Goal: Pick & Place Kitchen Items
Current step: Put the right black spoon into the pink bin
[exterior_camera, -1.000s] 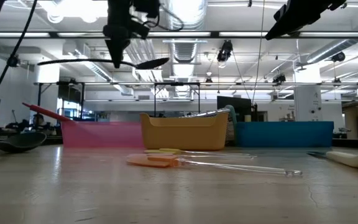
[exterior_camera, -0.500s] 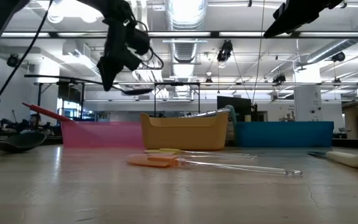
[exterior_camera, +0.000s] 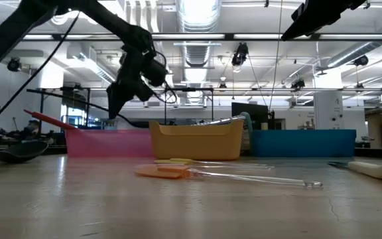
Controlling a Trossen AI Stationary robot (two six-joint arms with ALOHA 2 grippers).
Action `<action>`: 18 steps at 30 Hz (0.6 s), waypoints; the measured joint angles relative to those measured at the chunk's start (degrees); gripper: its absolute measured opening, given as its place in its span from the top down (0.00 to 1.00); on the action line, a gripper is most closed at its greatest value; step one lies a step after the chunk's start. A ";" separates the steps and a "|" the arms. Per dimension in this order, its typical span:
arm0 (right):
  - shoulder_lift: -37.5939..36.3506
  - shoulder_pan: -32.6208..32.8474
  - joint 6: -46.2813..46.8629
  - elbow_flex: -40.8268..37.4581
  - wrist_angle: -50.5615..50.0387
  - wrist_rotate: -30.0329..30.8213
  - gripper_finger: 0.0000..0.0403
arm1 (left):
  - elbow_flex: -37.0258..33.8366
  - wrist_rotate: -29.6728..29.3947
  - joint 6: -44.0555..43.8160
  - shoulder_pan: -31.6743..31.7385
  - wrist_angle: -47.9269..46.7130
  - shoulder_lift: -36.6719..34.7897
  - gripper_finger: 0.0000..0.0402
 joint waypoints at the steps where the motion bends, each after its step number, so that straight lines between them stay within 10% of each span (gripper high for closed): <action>1: 0.00 0.00 0.00 0.00 0.00 0.00 0.98 | 0.00 -0.03 -0.02 0.00 -0.02 0.78 0.82; 18: -0.02 0.00 0.00 0.00 -0.22 0.02 0.98 | 0.24 -0.38 1.63 0.78 1.04 8.73 0.82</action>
